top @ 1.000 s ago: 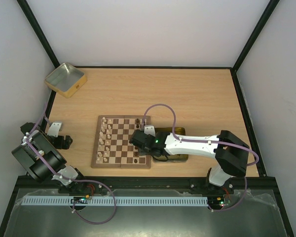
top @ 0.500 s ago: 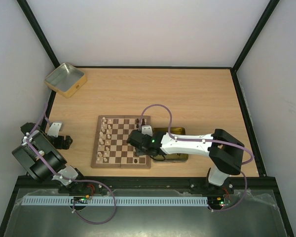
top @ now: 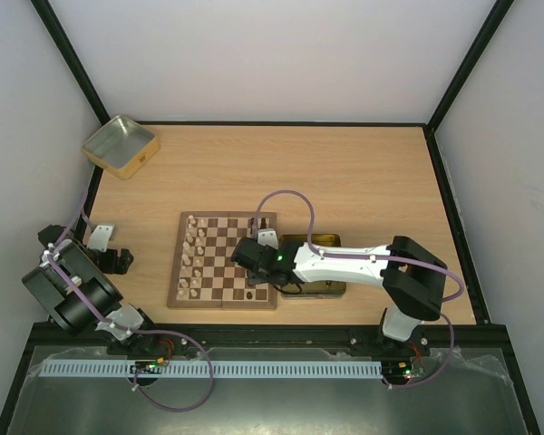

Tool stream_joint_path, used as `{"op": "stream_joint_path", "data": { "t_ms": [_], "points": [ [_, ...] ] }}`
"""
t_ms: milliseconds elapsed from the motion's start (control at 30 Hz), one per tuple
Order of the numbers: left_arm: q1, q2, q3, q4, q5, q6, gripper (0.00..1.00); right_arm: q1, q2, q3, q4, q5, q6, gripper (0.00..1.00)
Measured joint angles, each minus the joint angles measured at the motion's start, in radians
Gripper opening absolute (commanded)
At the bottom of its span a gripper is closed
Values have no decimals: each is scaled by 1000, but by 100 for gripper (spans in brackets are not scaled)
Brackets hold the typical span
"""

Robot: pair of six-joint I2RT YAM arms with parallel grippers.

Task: Set up the chess pieces on the board
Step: Place the chess piece on the chessboard, then pick up the chess piece from the storage box.

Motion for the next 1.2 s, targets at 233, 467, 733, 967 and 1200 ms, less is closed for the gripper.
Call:
{"op": "stream_joint_path", "data": {
  "t_ms": [233, 467, 733, 967, 1200],
  "points": [
    [0, 0, 0, 0, 0, 0, 99, 1, -1, 5, 2, 0, 0, 35],
    [0, 1, 0, 0, 1, 0, 99, 3, -129, 14, -74, 64, 17, 36],
    [0, 4, 1, 0, 2, -1, 99, -112, -359, -121, -161, 149, 44, 39],
    [-2, 6, 2, 0, 2, -3, 99, -236, -378, -331, -161, 143, 42, 39],
    [-7, 8, 6, -5, 0, -4, 99, -312, -406, -406, -119, 123, 22, 38]
  ]
}}
